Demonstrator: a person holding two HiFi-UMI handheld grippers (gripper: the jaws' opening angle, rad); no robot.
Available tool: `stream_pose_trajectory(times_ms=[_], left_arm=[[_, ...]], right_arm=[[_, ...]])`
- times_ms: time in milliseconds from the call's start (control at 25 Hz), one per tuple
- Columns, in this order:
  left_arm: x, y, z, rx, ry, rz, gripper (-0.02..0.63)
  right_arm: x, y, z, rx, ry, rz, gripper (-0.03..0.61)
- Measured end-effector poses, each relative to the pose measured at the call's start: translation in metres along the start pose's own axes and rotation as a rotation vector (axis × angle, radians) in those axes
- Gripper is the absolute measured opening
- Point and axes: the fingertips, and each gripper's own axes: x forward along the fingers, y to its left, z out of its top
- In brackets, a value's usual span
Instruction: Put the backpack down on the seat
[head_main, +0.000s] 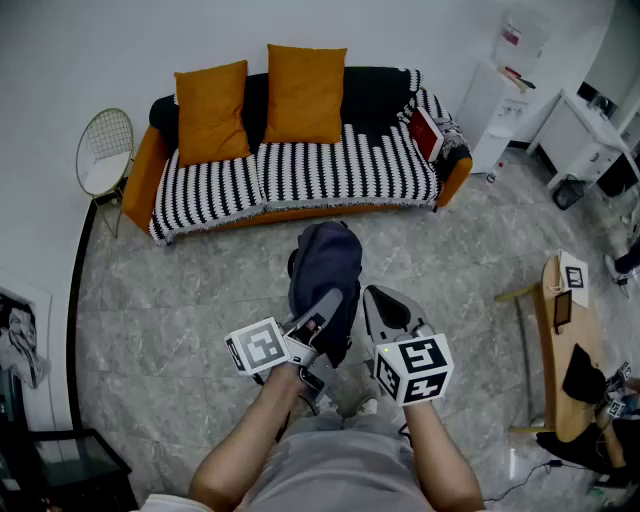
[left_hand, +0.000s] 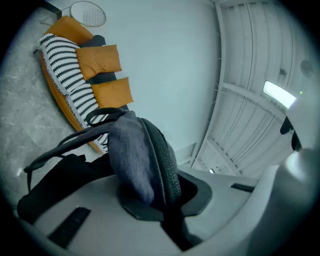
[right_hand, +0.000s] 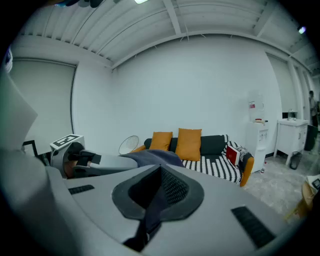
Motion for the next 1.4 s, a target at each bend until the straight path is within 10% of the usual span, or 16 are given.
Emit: stream_pose_trajectory(times_ms=[520,1400], left_arm=[[0.028,-0.003,-0.001,0.026,0.058,-0.008,0.027],[0.185,0.039,0.031,0.082,0.027,0.112,0.026]], right_arm=[[0.008,-0.02,0.013,0.009,-0.036,-0.009,0.002],[0.091,-0.178,0.037,0.05,-0.017,0.088,0.002]])
